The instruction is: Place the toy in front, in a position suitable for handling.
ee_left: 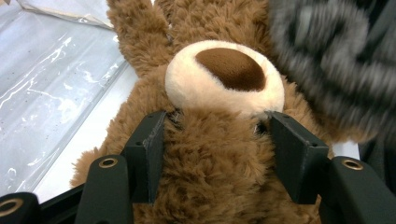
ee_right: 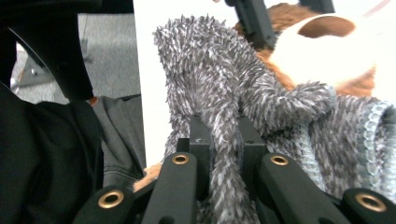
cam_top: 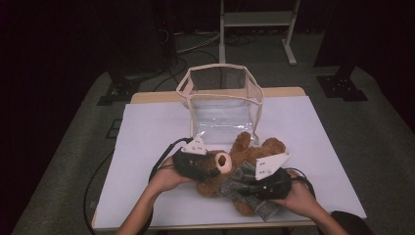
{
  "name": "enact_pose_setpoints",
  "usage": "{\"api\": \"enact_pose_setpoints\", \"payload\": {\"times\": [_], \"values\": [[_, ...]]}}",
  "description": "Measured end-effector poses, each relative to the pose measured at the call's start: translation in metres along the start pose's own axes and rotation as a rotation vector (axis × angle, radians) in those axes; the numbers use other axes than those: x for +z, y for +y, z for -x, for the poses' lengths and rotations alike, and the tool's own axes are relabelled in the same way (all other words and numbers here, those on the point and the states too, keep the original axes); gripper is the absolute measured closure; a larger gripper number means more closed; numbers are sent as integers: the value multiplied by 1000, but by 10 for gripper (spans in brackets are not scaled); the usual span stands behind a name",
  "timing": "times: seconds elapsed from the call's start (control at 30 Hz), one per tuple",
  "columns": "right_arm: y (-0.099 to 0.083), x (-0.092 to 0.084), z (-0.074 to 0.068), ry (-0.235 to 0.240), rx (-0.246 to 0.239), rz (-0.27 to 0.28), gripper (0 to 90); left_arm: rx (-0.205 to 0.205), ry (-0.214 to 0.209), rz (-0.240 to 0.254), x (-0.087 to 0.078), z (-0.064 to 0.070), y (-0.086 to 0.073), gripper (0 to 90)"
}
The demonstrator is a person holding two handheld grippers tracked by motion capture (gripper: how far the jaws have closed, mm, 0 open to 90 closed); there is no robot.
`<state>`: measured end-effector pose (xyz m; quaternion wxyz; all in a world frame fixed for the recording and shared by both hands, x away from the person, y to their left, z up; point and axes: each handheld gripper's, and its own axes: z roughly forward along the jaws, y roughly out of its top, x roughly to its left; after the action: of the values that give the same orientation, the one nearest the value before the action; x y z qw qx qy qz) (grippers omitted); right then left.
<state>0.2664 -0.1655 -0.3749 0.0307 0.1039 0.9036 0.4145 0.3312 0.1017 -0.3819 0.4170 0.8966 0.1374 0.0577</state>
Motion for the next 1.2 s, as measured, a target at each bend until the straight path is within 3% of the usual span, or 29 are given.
{"api": "enact_pose_setpoints", "payload": {"times": [0.07,0.2,0.4,0.5,0.7,0.87,1.0,1.1,1.2], "values": [[-1,15,0,18,-5,-28,802,2,-2,2,0,-1,-1,403],[-16,24,-1,16,15,-68,802,3,-10,-1,-2,-1,-2,402],[-38,10,-8,2,44,-110,802,1,-6,2,-2,0,-3,400],[-44,-4,-11,-3,63,-95,802,6,-11,7,-2,1,-3,399],[-26,-27,-8,-22,48,-13,802,15,-24,8,-2,1,-4,399],[2,-23,4,-48,5,11,802,27,-32,14,-3,3,-7,398],[10,-1,9,-47,-24,-32,802,37,-39,20,-5,4,-10,397],[1,10,9,-30,-21,-67,802,40,-49,22,-5,4,-12,398],[-9,8,6,-22,-1,-76,802,37,-51,24,-5,5,-12,398]]}}
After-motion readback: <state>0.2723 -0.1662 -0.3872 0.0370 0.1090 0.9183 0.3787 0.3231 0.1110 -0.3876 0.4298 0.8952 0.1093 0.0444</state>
